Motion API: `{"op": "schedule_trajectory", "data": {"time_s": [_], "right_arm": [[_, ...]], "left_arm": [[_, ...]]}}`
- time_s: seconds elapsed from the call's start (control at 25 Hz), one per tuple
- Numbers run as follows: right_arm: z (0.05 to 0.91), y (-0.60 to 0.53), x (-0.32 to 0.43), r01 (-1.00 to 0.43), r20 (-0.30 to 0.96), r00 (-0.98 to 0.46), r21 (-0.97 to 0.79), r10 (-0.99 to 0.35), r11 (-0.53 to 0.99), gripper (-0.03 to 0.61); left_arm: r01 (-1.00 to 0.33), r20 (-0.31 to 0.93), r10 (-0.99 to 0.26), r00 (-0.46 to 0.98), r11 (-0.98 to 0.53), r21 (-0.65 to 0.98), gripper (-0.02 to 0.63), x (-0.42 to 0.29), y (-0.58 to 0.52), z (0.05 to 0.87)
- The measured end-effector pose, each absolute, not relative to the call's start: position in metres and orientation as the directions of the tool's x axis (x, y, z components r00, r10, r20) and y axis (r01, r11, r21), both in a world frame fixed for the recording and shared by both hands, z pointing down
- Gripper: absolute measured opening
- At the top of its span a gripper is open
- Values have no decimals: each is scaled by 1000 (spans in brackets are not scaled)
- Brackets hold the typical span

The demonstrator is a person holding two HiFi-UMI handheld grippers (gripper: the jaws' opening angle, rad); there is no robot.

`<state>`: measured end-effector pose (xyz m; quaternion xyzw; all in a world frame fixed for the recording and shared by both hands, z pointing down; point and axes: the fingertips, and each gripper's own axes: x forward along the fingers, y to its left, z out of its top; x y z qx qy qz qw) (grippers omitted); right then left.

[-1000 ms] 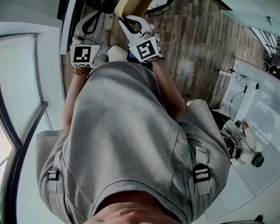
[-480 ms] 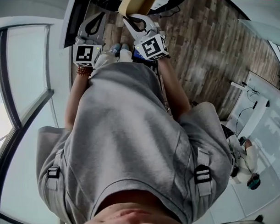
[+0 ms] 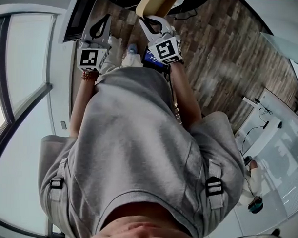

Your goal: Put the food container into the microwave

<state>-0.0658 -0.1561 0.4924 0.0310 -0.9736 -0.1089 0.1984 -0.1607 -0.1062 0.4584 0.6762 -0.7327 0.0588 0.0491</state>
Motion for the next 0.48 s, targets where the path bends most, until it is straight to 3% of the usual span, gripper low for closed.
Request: {"op": "schedule_trajectory", "data": {"time_s": [0.48], "right_arm": [[515, -151, -93, 151, 446, -895, 274, 13, 950, 26]], "left_arm": [[-992, 127, -984, -122, 123, -5, 2, -165, -113, 465]]}}
